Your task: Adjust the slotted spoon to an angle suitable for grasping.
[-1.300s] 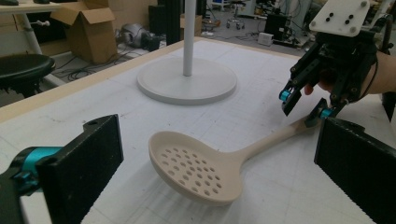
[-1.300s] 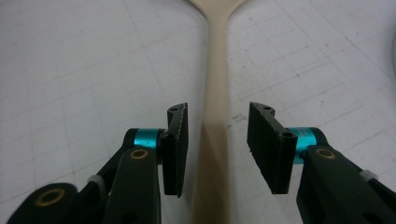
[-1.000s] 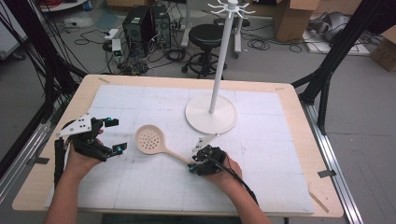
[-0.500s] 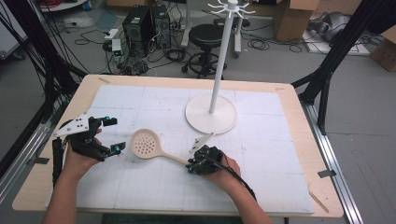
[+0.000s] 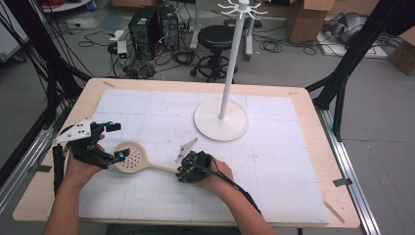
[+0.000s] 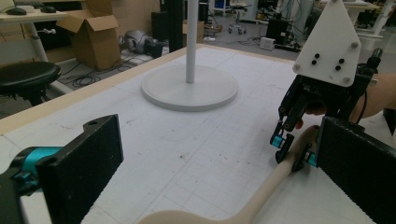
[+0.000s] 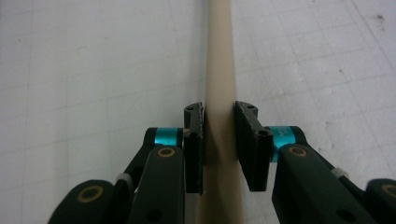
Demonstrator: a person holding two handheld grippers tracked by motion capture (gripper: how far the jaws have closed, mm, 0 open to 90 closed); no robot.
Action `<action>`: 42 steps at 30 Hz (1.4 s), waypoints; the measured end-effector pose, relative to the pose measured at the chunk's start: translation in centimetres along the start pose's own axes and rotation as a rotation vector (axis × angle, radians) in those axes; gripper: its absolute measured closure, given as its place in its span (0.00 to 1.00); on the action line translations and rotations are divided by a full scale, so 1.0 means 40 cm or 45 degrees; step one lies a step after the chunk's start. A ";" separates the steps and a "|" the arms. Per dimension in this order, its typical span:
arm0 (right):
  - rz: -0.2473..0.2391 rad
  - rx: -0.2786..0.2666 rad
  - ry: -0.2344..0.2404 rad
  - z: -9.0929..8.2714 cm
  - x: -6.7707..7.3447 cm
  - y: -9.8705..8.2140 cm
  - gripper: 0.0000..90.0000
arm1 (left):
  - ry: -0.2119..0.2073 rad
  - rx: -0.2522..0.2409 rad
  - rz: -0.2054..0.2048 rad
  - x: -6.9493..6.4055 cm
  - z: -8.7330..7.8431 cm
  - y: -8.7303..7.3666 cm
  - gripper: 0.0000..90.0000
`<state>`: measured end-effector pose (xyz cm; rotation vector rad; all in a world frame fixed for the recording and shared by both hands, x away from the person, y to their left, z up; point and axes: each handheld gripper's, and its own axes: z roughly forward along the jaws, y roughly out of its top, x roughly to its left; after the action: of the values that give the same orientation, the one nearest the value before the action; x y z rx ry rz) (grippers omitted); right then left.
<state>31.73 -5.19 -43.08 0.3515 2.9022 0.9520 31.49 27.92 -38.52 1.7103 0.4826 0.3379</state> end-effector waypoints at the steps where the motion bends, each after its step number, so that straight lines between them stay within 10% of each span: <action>1: -0.009 0.000 -0.006 0.001 0.002 0.000 0.80 | -0.001 0.001 0.007 0.001 -0.002 0.000 0.02; 8: 0.047 -0.043 -0.020 -0.058 0.005 -0.025 0.67 | 0.002 -0.003 0.003 0.001 -0.005 0.001 0.02; 22: 0.180 -0.108 -0.066 -0.175 0.026 -0.217 0.62 | 0.002 0.008 0.010 -0.001 -0.001 0.001 0.02; 42: -0.019 -0.037 -0.004 -0.070 0.024 -0.099 0.75 | -0.004 0.002 0.013 -0.002 -0.003 0.005 0.02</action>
<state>29.66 -9.67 -43.15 0.3286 2.8811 0.9893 31.39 27.95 -38.29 1.7148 0.4720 0.3421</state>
